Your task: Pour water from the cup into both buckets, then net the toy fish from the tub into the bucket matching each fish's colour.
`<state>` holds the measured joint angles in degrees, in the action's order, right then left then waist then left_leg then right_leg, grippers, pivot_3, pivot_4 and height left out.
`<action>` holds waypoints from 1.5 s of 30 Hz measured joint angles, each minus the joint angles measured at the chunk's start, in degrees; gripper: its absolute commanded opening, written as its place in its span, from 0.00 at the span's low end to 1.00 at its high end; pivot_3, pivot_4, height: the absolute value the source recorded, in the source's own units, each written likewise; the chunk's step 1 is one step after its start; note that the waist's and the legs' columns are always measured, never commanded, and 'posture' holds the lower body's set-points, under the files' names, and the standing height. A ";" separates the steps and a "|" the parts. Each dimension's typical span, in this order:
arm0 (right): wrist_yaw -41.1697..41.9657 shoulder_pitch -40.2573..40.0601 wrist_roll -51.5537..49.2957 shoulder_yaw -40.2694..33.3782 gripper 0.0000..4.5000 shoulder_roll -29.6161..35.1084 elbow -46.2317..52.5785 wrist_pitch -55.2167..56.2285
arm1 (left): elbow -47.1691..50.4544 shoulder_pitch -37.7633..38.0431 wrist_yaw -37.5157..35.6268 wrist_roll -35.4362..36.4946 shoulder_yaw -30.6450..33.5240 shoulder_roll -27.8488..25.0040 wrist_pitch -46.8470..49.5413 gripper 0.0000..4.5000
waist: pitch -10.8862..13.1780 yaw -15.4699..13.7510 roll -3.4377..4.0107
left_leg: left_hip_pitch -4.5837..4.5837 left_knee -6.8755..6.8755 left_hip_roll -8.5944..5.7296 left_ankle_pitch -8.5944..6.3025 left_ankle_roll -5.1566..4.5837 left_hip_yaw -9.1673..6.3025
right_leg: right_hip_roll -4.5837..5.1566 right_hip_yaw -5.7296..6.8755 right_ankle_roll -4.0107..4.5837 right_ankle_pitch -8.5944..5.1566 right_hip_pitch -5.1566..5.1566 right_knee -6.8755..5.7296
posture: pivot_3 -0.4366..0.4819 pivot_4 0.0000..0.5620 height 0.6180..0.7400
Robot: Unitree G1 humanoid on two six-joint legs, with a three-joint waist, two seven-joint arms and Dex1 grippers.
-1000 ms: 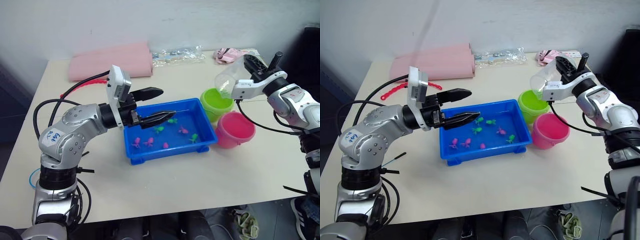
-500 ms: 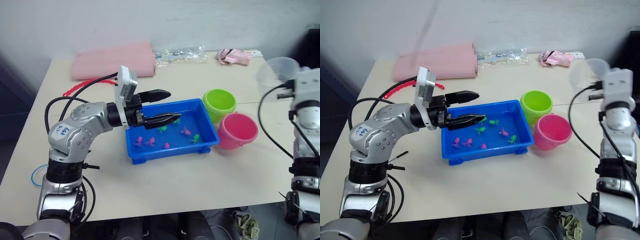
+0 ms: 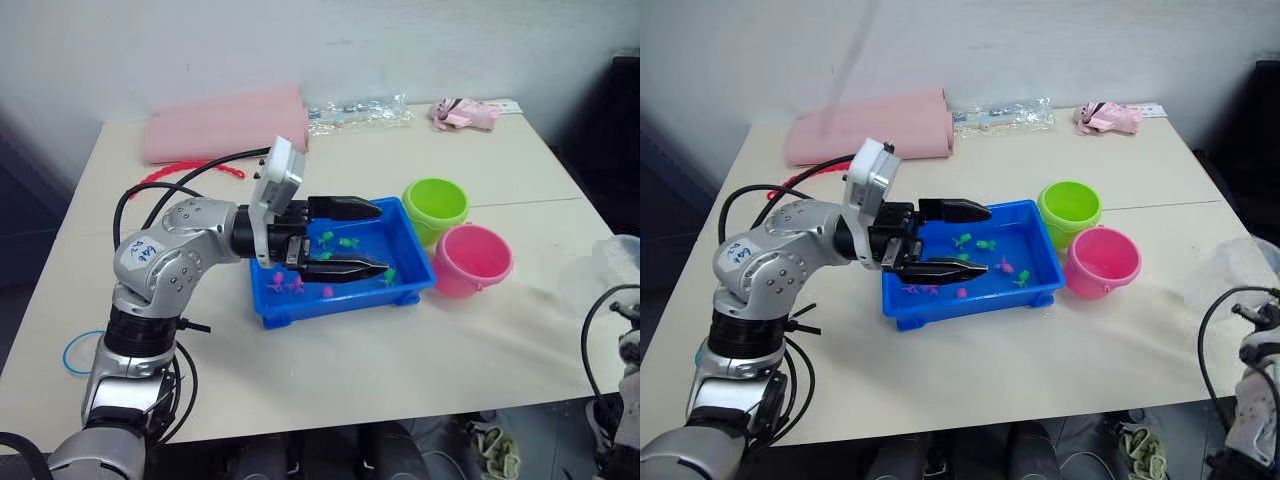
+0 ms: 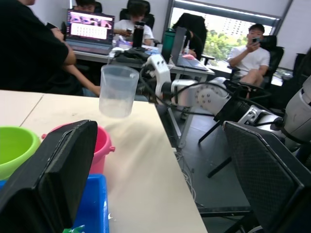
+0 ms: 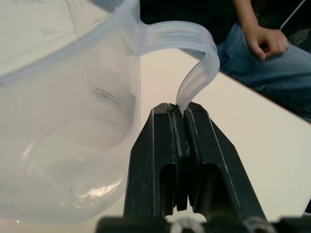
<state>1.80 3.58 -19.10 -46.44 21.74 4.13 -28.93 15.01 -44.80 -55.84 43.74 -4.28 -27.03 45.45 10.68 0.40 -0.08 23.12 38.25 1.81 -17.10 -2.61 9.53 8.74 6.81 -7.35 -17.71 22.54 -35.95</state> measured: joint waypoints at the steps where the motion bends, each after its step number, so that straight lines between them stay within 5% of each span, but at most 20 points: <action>1: 0.15 -0.46 0.11 0.44 0.01 -0.24 -0.62 0.78 | -0.01 -0.07 -0.32 0.00 -0.21 0.00 0.00 1.00 | -0.01 0.00 0.01 | -0.01 0.00 0.01 0.00 0.00 0.02 | 0.00 -0.03 0.00 0.00 0.00 0.00 | 0.48 0.27 0.98; 10: -0.04 -10.59 0.89 3.44 0.98 -4.34 0.72 6.11 | -2.44 -0.96 -2.01 -0.29 -0.71 -0.01 -0.66 1.00 | -0.07 -0.38 0.12 | -0.02 -0.01 0.05 -0.01 0.03 0.00 | -0.01 -0.05 0.00 0.00 -0.01 0.01 | 0.48 0.27 0.98; 17: 6.71 -25.28 -3.24 2.44 0.99 -3.88 19.68 6.12 | -4.80 -1.00 -3.07 -2.47 -0.74 -0.25 -3.10 1.00 | -0.12 -0.43 0.21 | -0.05 0.00 0.08 -0.02 0.06 -0.04 | -0.03 -0.06 0.01 -0.01 -0.01 0.04 | 0.48 0.27 0.98; 21: 14.44 -28.66 -12.60 0.05 0.99 3.19 28.89 3.30 | -4.58 0.80 -2.99 -2.85 -0.51 -1.12 -3.23 1.00 | -0.13 -0.40 0.22 | -0.06 -0.01 0.06 -0.05 0.04 -0.03 | -0.02 -0.08 0.01 -0.01 -0.04 0.04 | 0.48 0.27 0.98; 24: 19.15 -26.19 -30.17 -3.37 0.99 14.97 31.77 -6.17 | -3.93 4.03 -2.51 -3.33 -0.02 -3.01 -3.14 1.00 | -0.10 -0.01 0.15 | -0.08 0.04 0.10 -0.06 0.00 -0.02 | -0.02 -0.13 0.06 0.02 -0.04 0.06 | 0.48 0.27 0.98; 28: 23.02 -13.52 -47.61 -1.26 0.99 31.70 30.31 -14.87 | -1.19 6.71 -0.55 -3.55 1.29 -4.61 -3.09 1.00 | -0.08 0.14 0.09 | -0.14 0.07 0.16 -0.06 -0.04 -0.05 | 0.00 -0.19 0.15 0.03 -0.04 0.15 | 0.48 0.27 0.98; 31: 26.30 -1.23 -52.32 8.37 0.99 38.43 27.58 -18.01 | 1.16 9.61 1.66 -3.49 3.82 -6.53 -2.39 1.00 | -0.11 -0.33 -0.05 | -0.07 0.03 0.27 -0.06 0.01 -0.12 | -0.06 -0.20 0.27 -0.02 -0.04 0.23 | 0.48 0.27 0.98; 34: 32.27 15.30 -51.96 24.88 0.99 38.87 24.60 -20.02 | 4.44 16.88 3.88 -3.69 7.82 -11.48 -1.47 1.00 | -0.10 0.04 -0.10 | 0.04 -0.01 0.28 -0.10 0.05 -0.09 | -0.08 -0.16 0.27 -0.02 0.05 0.13 | 0.48 0.27 0.98; 38: 40.31 25.91 -46.35 37.90 0.99 37.42 22.41 -20.07 | 8.08 26.77 6.89 -4.09 14.55 -15.87 -0.99 1.00 | -0.06 -0.37 -0.25 | 0.20 0.00 0.26 -0.16 0.02 -0.15 | -0.09 -0.03 0.25 -0.01 0.08 0.30 | 0.48 0.27 0.98; 45: 51.03 35.85 -36.19 50.09 0.99 28.76 15.36 -17.68 | 3.78 61.97 1.12 -16.24 36.02 -26.26 -10.26 1.00 | -0.11 1.08 -0.57 | 0.19 0.01 0.30 -0.26 0.04 0.05 | -0.08 -0.07 0.22 0.01 0.22 0.31 | 0.48 0.27 0.98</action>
<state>52.83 39.43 -55.30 3.66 50.50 19.49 -46.61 18.79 17.17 -54.72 27.50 31.74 -53.29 35.19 10.57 1.48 -0.64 23.30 38.27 2.11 -17.37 -2.57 9.58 8.66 6.74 -7.13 -17.70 22.76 -35.64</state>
